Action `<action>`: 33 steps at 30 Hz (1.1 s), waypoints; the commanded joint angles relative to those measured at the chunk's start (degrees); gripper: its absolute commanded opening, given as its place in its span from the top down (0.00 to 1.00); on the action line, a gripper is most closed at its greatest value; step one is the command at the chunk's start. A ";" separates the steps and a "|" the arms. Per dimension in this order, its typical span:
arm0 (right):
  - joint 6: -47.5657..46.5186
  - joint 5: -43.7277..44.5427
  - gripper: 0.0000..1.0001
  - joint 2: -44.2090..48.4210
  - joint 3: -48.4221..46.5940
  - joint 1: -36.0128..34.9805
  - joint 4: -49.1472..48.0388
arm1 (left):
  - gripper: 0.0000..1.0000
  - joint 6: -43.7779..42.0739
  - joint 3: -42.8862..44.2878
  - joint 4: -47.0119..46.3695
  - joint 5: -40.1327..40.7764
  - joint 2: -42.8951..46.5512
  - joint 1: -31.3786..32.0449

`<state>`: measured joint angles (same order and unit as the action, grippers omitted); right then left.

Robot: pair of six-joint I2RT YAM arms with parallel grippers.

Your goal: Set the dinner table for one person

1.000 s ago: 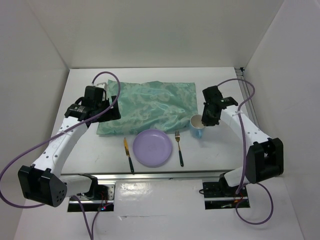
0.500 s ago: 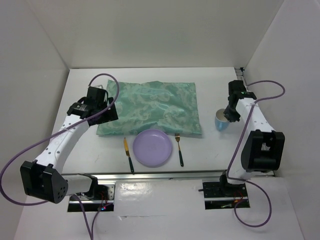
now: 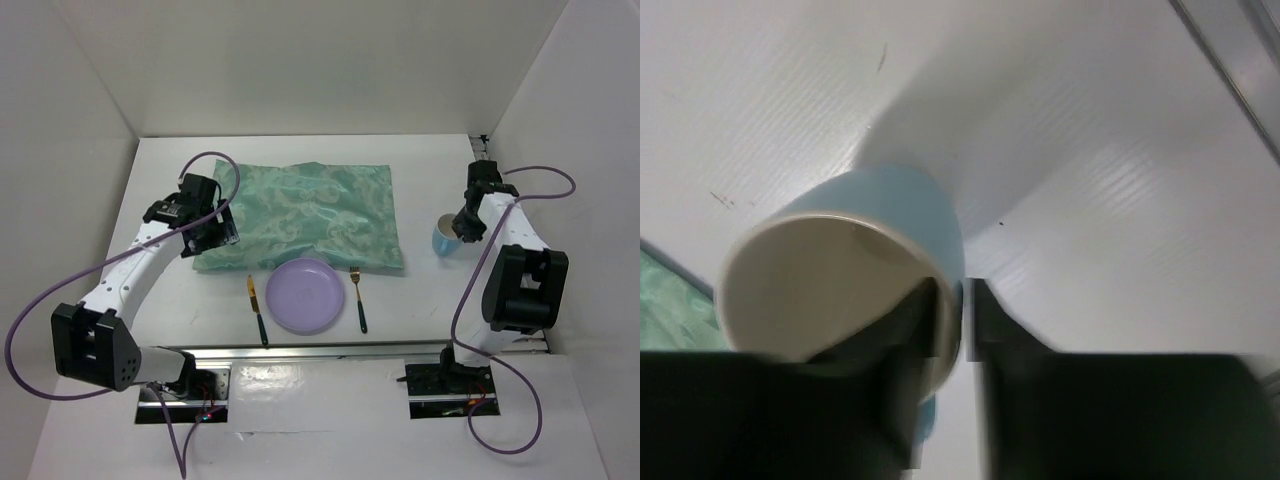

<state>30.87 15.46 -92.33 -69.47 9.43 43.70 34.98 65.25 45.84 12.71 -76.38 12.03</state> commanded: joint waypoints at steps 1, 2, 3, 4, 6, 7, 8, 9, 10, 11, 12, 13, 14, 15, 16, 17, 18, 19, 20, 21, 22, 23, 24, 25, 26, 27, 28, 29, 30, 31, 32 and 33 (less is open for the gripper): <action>0.77 -0.78 0.50 -0.13 1.01 0.32 -2.83 | 0.04 1.58 -0.39 -0.05 0.03 1.05 -0.25; 0.77 -0.79 0.31 -0.13 1.01 0.32 -2.83 | 0.04 1.58 -1.00 -0.58 0.03 1.75 -0.25; 0.77 -0.79 0.12 0.57 1.01 0.32 -2.83 | 0.04 1.58 -1.70 -1.36 0.73 2.46 -0.25; 0.77 -0.79 0.07 1.10 1.01 0.32 -2.83 | 0.03 1.58 -1.71 -1.37 0.74 4.03 -0.25; 0.77 -0.09 0.00 1.63 0.30 0.32 -2.14 | 0.03 1.58 -2.23 -2.16 1.35 4.75 -0.25; 0.77 -0.08 0.00 2.15 -1.52 0.32 -1.26 | 0.02 1.58 -2.24 -2.16 1.35 5.44 -0.25; 0.77 -0.08 0.00 2.16 -2.41 0.32 -1.25 | 0.04 1.58 -2.24 -2.16 2.14 5.45 -0.25; -0.10 -0.08 0.00 2.94 -3.55 0.32 -0.56 | 0.06 2.89 -1.54 -0.42 4.58 5.45 -0.25; -0.72 -0.87 0.00 3.99 -6.44 0.32 0.76 | 0.08 3.77 -1.53 -0.41 6.08 5.45 -0.25; -1.25 -0.87 0.00 4.61 -7.94 0.32 0.77 | 0.10 4.56 -1.53 0.12 7.40 6.23 -0.95; -1.86 -0.87 0.00 5.32 -9.44 -0.89 1.38 | 0.12 5.35 -1.53 0.12 8.11 6.24 -1.48; -2.74 -0.87 0.00 6.54 -12.50 -3.52 2.17 | 0.16 5.97 -2.32 0.12 7.16 6.76 -3.05; -2.75 -0.87 0.00 6.55 -13.83 -5.28 2.18 | 0.17 6.50 -3.02 0.12 5.85 6.77 -4.02; -3.71 -0.87 0.00 7.25 -15.07 -7.39 2.70 | 0.18 6.50 -3.03 0.12 4.10 6.77 -4.99; -4.50 -0.87 0.00 7.26 -16.04 -9.85 2.70 | 0.18 7.02 -4.33 0.12 0.42 5.29 -5.87; -4.51 1.30 0.00 7.26 -17.35 -15.35 3.40 | 0.19 8.07 -4.87 0.12 -1.18 4.58 -7.71; -4.51 1.93 0.00 7.26 -17.36 -18.19 4.36 | 0.19 8.61 -5.57 0.12 -2.59 3.88 -8.68; -4.51 2.63 0.00 7.26 -17.36 -21.00 4.90 | 0.17 9.31 -7.14 0.12 -4.69 3.17 -9.48; -3.55 3.95 0.00 7.26 -16.75 -26.34 6.03 | 0.16 9.31 -7.94 -0.40 -5.41 2.12 -11.14; -2.93 3.96 0.00 6.56 -16.05 -28.57 6.04 | 0.14 9.31 -8.82 -1.62 -6.11 2.11 -12.20; -0.84 2.48 0.08 6.55 -15.18 -30.16 7.00 | 0.14 9.31 -10.48 -2.51 -7.68 1.15 -14.30; -0.03 -1.10 0.15 6.55 -12.12 -32.35 6.49 | 0.13 9.31 -11.19 -3.47 -8.83 0.62 -15.45; 1.28 -2.88 0.20 7.51 -9.92 -32.37 6.48 | 0.10 9.31 -11.81 -4.35 -10.23 -0.60 -16.59; 3.99 -4.98 0.27 8.48 -7.46 -32.37 5.26 | 0.10 8.79 -12.34 -6.19 -12.86 -1.31 -17.39; 5.32 -8.31 0.35 11.36 -1.86 -32.37 2.73 | 0.08 8.79 -13.21 -6.90 -13.67 -2.01 -19.13; 7.17 -9.56 0.44 13.13 1.06 -32.37 1.49 | 0.07 8.79 -13.22 -7.61 -14.72 -2.63 -19.93; 8.66 -10.97 0.44 14.89 3.88 -32.37 -0.09 | 0.06 8.79 -14.01 -8.57 -15.69 -3.85 -20.64; 12.16 -12.37 0.44 17.95 8.43 -31.85 -2.11 | 0.05 8.79 -14.88 -10.49 -17.00 -4.47 -21.95; 14.19 -12.91 0.32 19.37 10.39 -31.23 -3.00 | 0.05 8.79 -14.89 -11.47 -17.97 -5.09 -22.66; 15.95 -13.61 0.21 20.78 12.41 -31.23 -4.31 | 0.05 8.79 -15.59 -12.52 -19.03 -5.70 -23.36; 18.93 -14.58 0.14 22.10 14.35 -30.71 -5.89 | 0.05 8.79 -16.38 -13.67 -20.60 -6.93 -23.89; 20.53 -15.11 0.10 24.81 18.37 -30.70 -9.30 | 0.05 8.79 -16.39 -16.64 -21.49 -7.72 -24.42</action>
<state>42.50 4.10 -74.48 -55.02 -21.87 43.09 42.70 49.39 35.86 -3.16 -82.37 -11.16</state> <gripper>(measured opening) 0.879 0.954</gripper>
